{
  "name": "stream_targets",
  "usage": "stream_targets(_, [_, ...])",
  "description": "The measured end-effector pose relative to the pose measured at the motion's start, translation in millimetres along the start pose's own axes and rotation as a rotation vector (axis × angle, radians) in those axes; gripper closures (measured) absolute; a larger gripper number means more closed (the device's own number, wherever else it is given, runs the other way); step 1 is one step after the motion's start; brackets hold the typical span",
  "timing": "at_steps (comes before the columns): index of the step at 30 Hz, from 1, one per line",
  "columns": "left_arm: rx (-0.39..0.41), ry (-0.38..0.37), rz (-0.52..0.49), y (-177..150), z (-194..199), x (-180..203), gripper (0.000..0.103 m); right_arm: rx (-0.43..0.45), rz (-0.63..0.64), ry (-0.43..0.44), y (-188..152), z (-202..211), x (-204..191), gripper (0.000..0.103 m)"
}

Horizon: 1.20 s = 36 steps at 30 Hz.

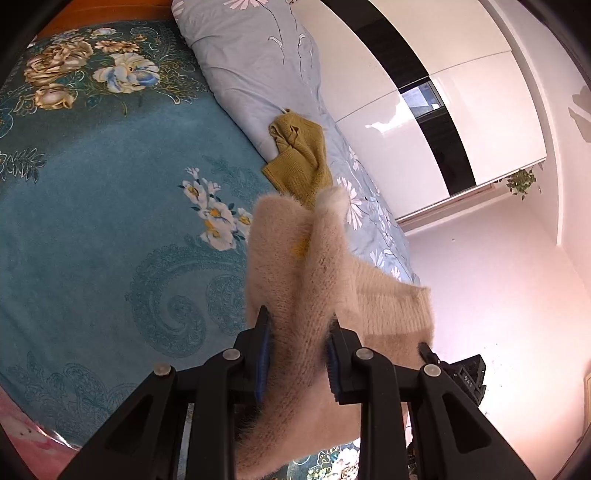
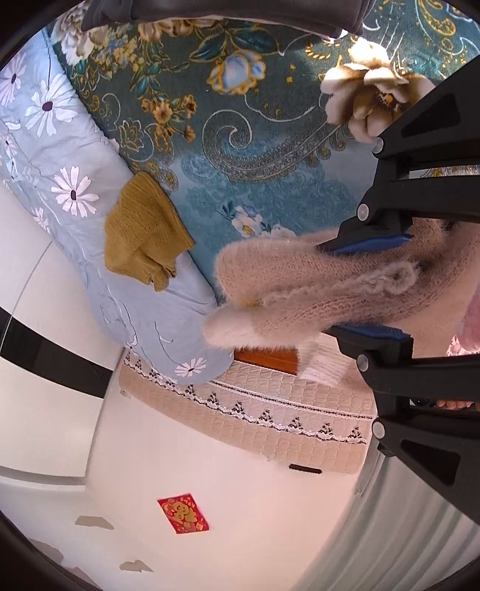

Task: Fold clothes
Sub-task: 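Carry the lifted sweater with both grippers toward the stack of folded clothes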

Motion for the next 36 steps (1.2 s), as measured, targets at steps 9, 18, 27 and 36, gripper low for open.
stream_targets(9, [-0.018, -0.077, 0.026, -6, -12, 16, 0.077, 0.033, 0.018, 0.001, 8, 22, -1, 0.068])
stream_targets(18, [-0.175, -0.219, -0.041, -30, -82, 101, 0.077, 0.237, -0.028, -0.012, 6, 135, 32, 0.068])
stream_targets(27, [-0.393, -0.307, -0.184, -87, -175, 220, 0.077, 0.480, -0.086, -0.076, 18, 271, 80, 0.068])
stream_targets(36, [-0.507, -0.261, -0.282, -125, -241, 289, 0.077, 0.571, -0.139, -0.120, 49, 336, 137, 0.068])
Point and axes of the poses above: each gripper's, at about its wrist camera, not at the fingertips, and z roughly against the way its jaws point, x to its right, y to its top, the point moved 6 cm from there along -z, roughly the way its jaws point, and after that the axes turned 1 degree about x, right-handed, at the moved point
